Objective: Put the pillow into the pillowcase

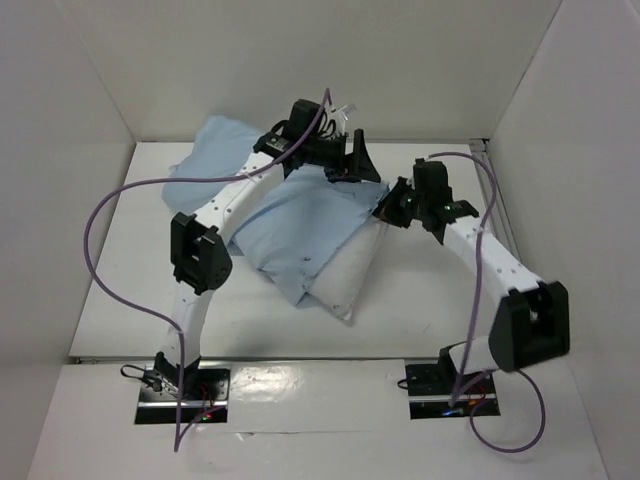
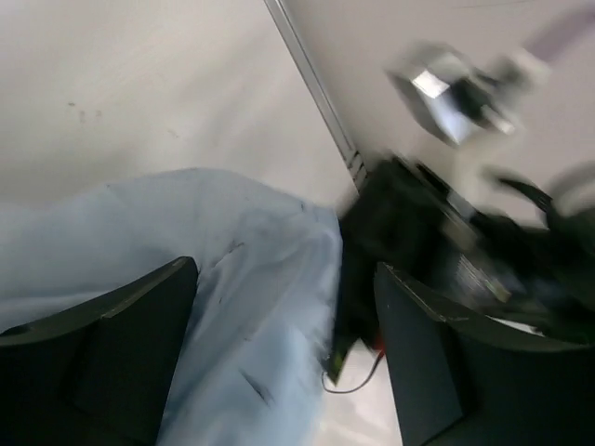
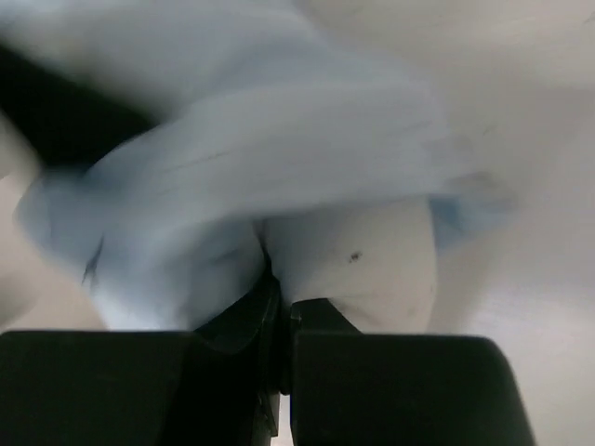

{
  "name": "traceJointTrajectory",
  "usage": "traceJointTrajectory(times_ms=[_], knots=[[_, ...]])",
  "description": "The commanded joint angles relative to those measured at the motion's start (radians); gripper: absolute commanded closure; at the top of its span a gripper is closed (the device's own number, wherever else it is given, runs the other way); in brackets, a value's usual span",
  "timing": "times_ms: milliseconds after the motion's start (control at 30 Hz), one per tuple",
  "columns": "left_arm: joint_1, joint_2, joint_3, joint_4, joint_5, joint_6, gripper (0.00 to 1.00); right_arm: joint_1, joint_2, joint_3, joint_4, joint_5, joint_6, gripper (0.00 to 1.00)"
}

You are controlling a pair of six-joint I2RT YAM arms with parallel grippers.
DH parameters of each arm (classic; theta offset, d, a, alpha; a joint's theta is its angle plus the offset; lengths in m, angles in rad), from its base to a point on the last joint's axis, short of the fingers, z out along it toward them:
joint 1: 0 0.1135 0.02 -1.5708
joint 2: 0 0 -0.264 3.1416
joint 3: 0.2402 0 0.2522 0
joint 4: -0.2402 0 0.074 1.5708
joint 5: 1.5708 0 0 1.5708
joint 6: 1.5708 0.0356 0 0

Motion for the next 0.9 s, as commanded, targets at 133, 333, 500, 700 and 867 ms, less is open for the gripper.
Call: traceJointTrajectory(times_ms=[133,333,500,700,867], knots=[[-0.048,-0.463,-0.201,-0.162,-0.296,0.208,0.17,-0.189,0.323,0.214,0.050,-0.025,-0.092,0.27],[-0.195,-0.718,-0.773,-0.071,-0.662,0.154,0.17,-0.296,0.144,-0.020,0.019,-0.035,-0.100,0.09],[-0.341,-0.746,-0.997,-0.020,-0.835,0.079,0.08,-0.318,-0.064,-0.115,-0.070,-0.084,-0.164,0.06],[-0.455,-0.746,-1.148,-0.008,-1.086,0.030,0.07,-0.273,-0.225,-0.204,-0.162,-0.153,-0.233,0.02],[-0.493,-0.864,-1.285,-0.015,-1.199,-0.068,0.15,-0.246,-0.275,-0.249,-0.191,-0.164,-0.224,0.00]])
